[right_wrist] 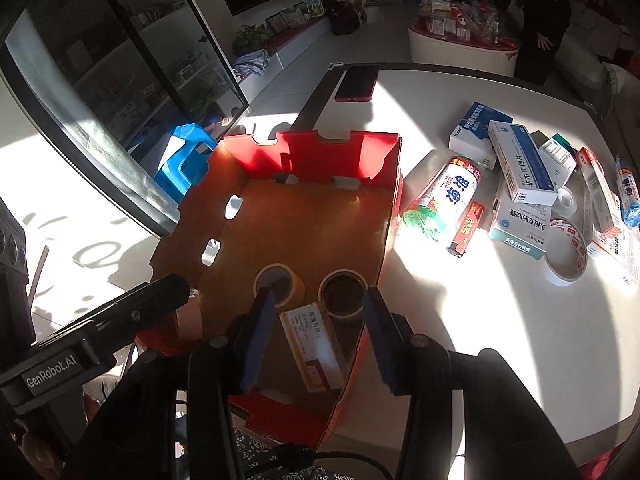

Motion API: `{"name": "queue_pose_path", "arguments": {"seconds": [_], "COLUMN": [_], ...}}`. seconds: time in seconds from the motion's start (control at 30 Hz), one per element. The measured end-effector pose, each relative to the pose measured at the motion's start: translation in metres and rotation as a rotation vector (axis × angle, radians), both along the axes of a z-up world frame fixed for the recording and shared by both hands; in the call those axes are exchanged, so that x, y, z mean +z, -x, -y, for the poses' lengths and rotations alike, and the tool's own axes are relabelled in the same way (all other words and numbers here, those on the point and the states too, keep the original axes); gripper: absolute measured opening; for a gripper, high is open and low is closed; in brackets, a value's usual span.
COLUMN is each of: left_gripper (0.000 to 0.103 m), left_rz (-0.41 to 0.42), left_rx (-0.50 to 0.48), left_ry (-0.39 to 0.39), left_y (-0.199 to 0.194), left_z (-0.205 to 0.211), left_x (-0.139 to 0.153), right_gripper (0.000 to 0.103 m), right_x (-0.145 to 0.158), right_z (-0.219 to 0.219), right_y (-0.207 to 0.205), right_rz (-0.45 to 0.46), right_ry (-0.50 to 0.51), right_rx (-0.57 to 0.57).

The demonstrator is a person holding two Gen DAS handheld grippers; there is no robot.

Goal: Organize objects

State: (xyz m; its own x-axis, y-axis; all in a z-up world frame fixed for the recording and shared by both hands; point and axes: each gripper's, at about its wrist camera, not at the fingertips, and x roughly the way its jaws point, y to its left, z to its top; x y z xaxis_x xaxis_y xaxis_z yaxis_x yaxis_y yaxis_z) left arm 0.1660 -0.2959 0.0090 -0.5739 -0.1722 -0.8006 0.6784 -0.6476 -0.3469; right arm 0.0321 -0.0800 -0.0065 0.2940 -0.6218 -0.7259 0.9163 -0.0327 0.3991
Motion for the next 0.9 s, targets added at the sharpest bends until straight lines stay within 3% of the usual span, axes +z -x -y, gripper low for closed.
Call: {"name": "queue_pose_path", "arguments": {"seconds": [0.2,0.5,0.7,0.9], "left_gripper": [0.080,0.082,0.082,0.082], "left_rz": [-0.012,-0.054,-0.002,0.082], "left_rx": [-0.086,-0.380,-0.588,-0.704], "left_ry": [0.034,0.071,0.042,0.001], "left_y": [0.013,0.056,0.086,0.098], "left_z": [-0.031,-0.120,-0.191,-0.243], "left_x": [0.008,0.018,-0.010,-0.048], "right_gripper": [0.052,0.052,0.052,0.054], "right_x": [-0.023,-0.087,-0.112,-0.131], "right_z": [-0.030,-0.095,-0.139,-0.169], "right_y": [0.042,0.140,0.198,0.226], "right_rz": [0.008,0.024,0.047,0.075], "right_ry": [-0.002,-0.091,-0.100,-0.076], "right_rx": [-0.089,-0.317,-0.471,-0.546]}}
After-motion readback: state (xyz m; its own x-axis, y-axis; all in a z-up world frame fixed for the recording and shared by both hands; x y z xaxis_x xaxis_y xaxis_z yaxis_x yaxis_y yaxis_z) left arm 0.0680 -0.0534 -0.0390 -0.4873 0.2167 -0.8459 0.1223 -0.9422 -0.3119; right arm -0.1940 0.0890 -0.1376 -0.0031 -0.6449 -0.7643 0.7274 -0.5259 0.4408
